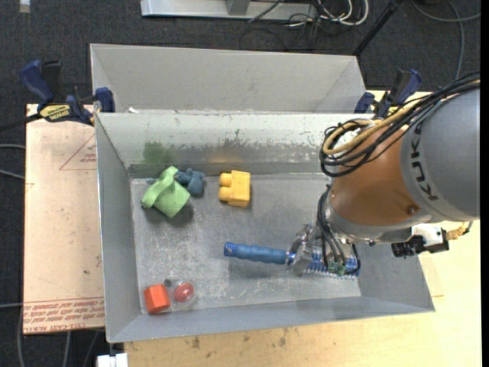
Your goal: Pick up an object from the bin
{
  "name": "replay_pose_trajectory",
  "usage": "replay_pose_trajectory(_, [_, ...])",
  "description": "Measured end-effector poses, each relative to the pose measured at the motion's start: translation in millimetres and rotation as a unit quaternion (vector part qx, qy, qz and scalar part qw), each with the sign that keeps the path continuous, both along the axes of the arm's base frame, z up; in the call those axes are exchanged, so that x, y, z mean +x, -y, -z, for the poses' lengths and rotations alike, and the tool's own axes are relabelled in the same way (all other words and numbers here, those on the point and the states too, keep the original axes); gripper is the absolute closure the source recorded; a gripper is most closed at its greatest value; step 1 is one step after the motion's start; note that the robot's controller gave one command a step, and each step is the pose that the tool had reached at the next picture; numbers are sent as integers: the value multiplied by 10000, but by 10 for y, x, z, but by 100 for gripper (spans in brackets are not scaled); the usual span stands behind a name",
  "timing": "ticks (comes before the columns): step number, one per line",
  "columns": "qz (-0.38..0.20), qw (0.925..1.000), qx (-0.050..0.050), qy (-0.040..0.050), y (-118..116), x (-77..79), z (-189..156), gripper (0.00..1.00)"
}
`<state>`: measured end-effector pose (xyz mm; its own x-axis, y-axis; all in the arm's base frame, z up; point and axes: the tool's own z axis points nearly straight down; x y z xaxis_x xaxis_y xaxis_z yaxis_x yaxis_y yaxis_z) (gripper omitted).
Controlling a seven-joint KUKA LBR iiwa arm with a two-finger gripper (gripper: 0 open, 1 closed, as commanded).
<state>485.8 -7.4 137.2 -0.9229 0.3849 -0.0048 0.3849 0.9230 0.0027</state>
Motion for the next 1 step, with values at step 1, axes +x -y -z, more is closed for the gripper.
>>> replay_pose_trajectory(1, [-12,10000,0,-26,-4,2,-31,100])
